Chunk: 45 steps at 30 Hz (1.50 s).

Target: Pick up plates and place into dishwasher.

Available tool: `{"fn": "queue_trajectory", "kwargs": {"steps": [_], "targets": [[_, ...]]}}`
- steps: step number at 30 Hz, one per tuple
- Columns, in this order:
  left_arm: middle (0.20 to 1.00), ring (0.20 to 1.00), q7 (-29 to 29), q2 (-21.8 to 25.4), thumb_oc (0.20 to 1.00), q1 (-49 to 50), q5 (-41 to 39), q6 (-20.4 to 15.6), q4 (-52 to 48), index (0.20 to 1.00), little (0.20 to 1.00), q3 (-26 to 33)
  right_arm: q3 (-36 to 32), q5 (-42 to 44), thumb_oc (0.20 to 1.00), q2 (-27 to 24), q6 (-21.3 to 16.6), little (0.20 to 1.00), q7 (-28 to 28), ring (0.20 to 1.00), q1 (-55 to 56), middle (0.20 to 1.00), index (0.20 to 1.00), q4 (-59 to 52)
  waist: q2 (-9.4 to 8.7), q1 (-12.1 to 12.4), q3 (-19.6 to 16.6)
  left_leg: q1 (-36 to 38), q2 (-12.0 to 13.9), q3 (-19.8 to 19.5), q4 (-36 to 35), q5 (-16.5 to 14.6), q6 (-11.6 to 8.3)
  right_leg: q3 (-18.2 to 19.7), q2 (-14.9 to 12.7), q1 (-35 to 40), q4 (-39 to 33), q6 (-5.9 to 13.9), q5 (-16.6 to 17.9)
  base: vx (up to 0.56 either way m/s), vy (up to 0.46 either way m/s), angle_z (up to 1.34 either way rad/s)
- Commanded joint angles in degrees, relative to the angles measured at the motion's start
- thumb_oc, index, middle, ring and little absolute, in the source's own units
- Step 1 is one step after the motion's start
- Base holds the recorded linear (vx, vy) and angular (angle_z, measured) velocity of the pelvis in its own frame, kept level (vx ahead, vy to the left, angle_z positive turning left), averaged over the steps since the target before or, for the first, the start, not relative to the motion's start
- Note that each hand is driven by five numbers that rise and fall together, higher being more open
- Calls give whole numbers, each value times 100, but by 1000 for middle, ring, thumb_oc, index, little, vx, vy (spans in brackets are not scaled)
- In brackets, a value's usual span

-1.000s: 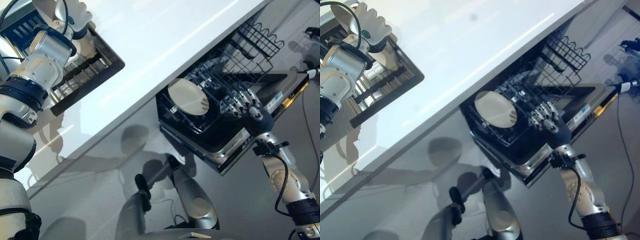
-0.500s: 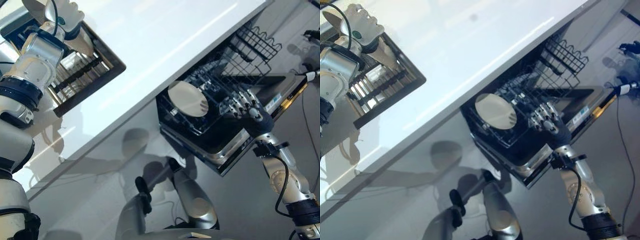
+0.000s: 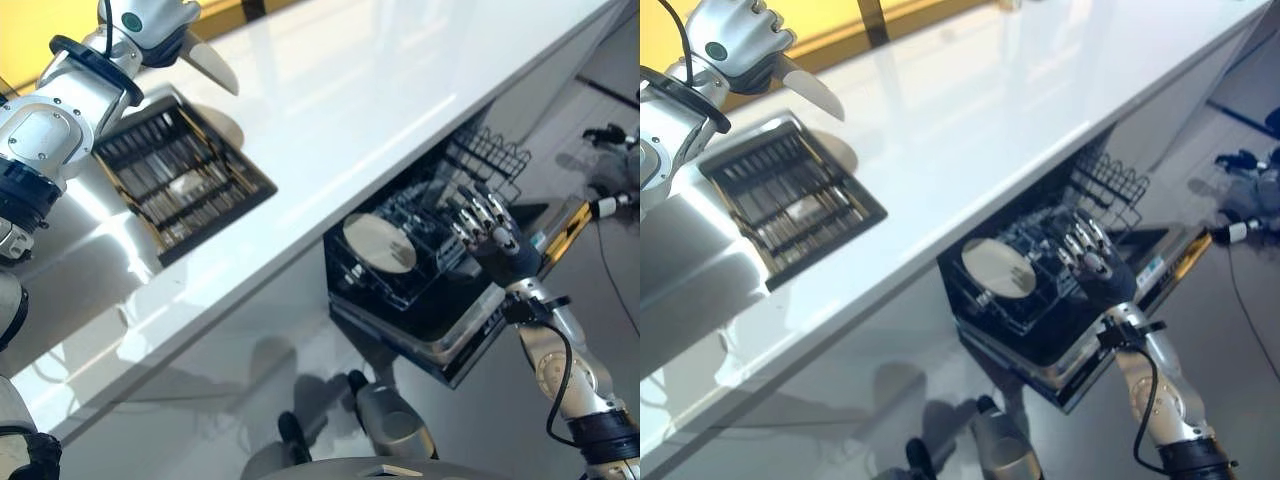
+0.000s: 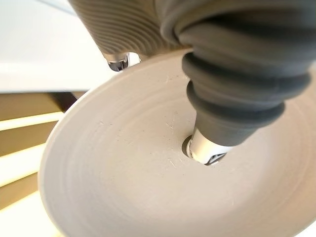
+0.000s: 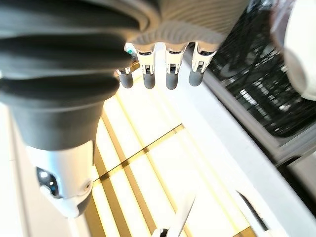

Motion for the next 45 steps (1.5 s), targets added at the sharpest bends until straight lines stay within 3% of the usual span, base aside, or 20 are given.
{"fn": "queue_trajectory", "kwargs": {"steps": [1, 2, 5, 9, 17, 23, 28, 33, 40, 45], "targets": [[200, 200, 569, 402, 200, 588, -1218, -76, -88, 200, 200, 1016, -412, -301, 1000, 109, -347, 1000, -175, 1000, 82, 1000, 1000, -502, 12, 92, -489, -56, -168, 168, 188, -384, 307, 76, -84, 76, -531, 498, 247, -33, 23, -1], [200, 200, 614, 390, 200, 757, -1339, -100, -157, 200, 200, 1188, -402, -370, 1000, 101, -381, 1000, -211, 1000, 91, 1000, 1000, -512, 30, 91, -507, -25, -174, 170, 169, -384, 309, 82, -82, 102, -552, 503, 255, -47, 32, 0], [200, 200, 769, -23, 200, 1790, -2010, -539, -605, 200, 200, 2425, -437, -668, 1000, 267, -508, 1000, -297, 1000, 131, 1000, 1000, -541, -11, 170, -640, 101, -227, 155, 68, -392, 338, 122, -73, 207, -668, 533, 322, -68, 28, 1], [200, 200, 543, -741, 200, 2890, -2587, -923, -1342, 200, 200, 3645, -490, -1032, 1000, 401, -665, 1000, -408, 1000, 192, 1000, 1000, -652, -65, 244, -776, 184, -286, 70, -47, -383, 365, 134, -80, 256, -713, 579, 431, -87, 3, 2], [200, 200, 15, -2330, 200, 4221, -4213, -1617, -2465, 200, 200, 4795, -486, -1869, 1000, 702, -886, 1000, -570, 1000, 147, 1000, 1000, -730, -135, 362, -894, 272, -394, -48, -165, -410, 442, 151, -97, 302, -831, 630, 541, -77, -1, 4], [200, 200, -510, -3340, 200, 4917, -5207, -1783, -3179, 200, 200, 4773, -524, -3020, 1000, 548, -1118, 1000, -823, 1000, 102, 1000, 1000, -768, -158, 390, -863, 280, -445, -127, -153, -448, 501, 206, -69, 277, -771, 646, 583, -76, 7, -1], [200, 200, -1082, -3952, 200, 5163, -6078, -1596, -3450, 200, 200, 4468, -547, -4056, 1000, 298, -1284, 1000, -1450, 1000, -170, 1000, 1000, -638, -170, 437, -857, 269, -465, -145, -113, -459, 514, 211, -68, 270, -771, 662, 661, -73, -19, -4], [200, 200, -1581, -4654, 200, 5280, -6963, -1385, -3577, 200, 200, 4006, -336, -3675, 1000, 490, -936, 1000, -1571, 1000, -509, 1000, 1000, -567, -148, 499, -836, 284, -471, -153, -90, -486, 526, 186, -95, 281, -794, 667, 722, -19, -7, -1], [200, 200, -1520, -5011, 200, 5213, -7450, -1313, -3582, 200, 200, 3447, 139, -3667, 1000, 761, -778, 1000, -1750, 1000, -881, 1000, 1000, -534, -165, 550, -792, 285, -478, -103, -7, -544, 561, 131, -134, 256, -813, 686, 732, -10, -16, -1], [200, 200, -1348, -4993, 200, 5290, -7217, -1170, -3624, 200, 200, 3241, 318, -3700, 1000, 805, -617, 1000, -1782, 1000, -1093, 1000, 1000, -750, -176, 608, -778, 254, -480, -105, 53, -557, 559, 109, -138, 275, -807, 680, 717, -7, -15, 0]]}}
